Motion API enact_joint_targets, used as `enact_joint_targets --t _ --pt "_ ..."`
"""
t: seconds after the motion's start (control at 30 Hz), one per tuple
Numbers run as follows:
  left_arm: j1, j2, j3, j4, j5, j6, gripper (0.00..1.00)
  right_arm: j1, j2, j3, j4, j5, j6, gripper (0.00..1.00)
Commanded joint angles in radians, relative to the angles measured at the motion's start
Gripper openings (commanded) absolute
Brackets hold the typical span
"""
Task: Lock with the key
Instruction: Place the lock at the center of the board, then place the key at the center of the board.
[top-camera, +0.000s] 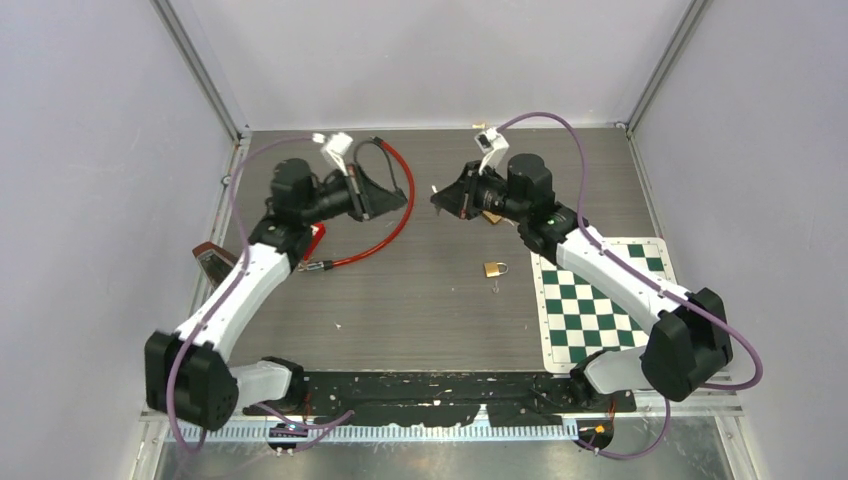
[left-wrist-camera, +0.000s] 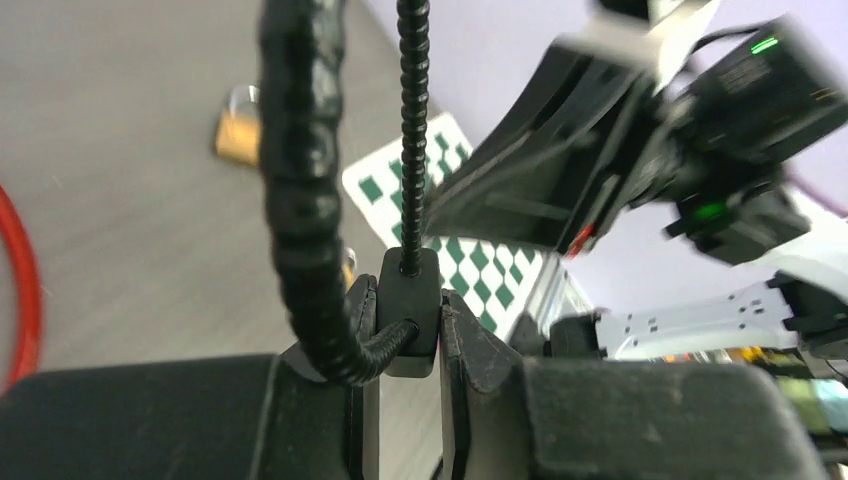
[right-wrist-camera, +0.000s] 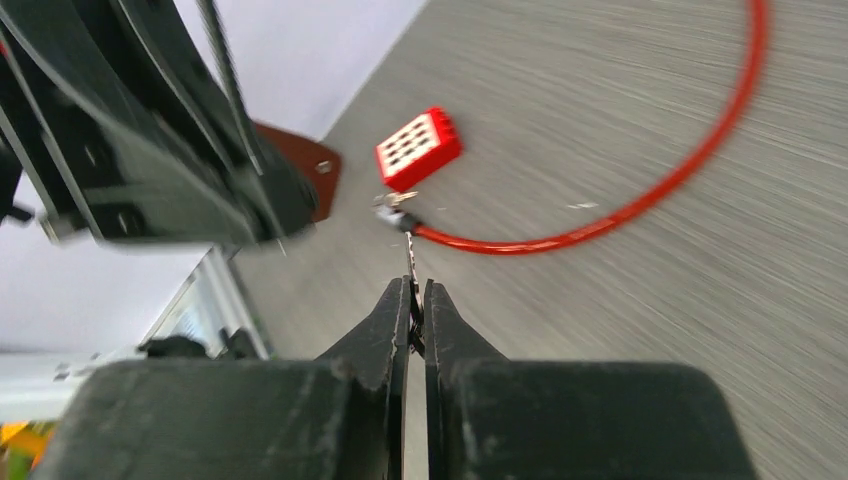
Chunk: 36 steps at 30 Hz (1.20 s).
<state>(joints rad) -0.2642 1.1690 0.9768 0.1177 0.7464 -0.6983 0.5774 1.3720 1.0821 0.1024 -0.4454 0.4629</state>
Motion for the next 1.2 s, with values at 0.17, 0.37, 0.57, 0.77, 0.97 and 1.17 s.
enact_joint_targets --t 0.17,0.37,0.57,0.77,0.97,1.17 --pt "-0.223 0.304 -0.098 -0.076 -0.074 0.098 0.0 -0.055 -0.029 -0.114 -0.093 0.28 0.011 0.05" --pt "-0.3 0.376 -0.224 0.126 -0.177 -0.053 0.0 -0.054 0.0 -0.23 -0.148 0.325 0.106 0.05" --pt "-0.395 0.434 -0.293 0.263 -0.263 -0.177 0.0 -0.016 0.044 -0.31 -0.155 0.27 0.149 0.05" --pt "-0.439 0.508 -0.336 0.359 -0.258 -0.253 0.08 0.008 0.042 -0.414 -0.128 0.238 0.204 0.05" --pt "-0.46 0.586 -0.333 0.389 -0.224 -0.305 0.15 0.028 0.085 -0.45 -0.126 0.172 0.205 0.05" --pt "-0.463 0.562 -0.365 0.341 -0.239 -0.316 0.51 0.05 0.122 -0.436 -0.145 0.149 0.22 0.17"
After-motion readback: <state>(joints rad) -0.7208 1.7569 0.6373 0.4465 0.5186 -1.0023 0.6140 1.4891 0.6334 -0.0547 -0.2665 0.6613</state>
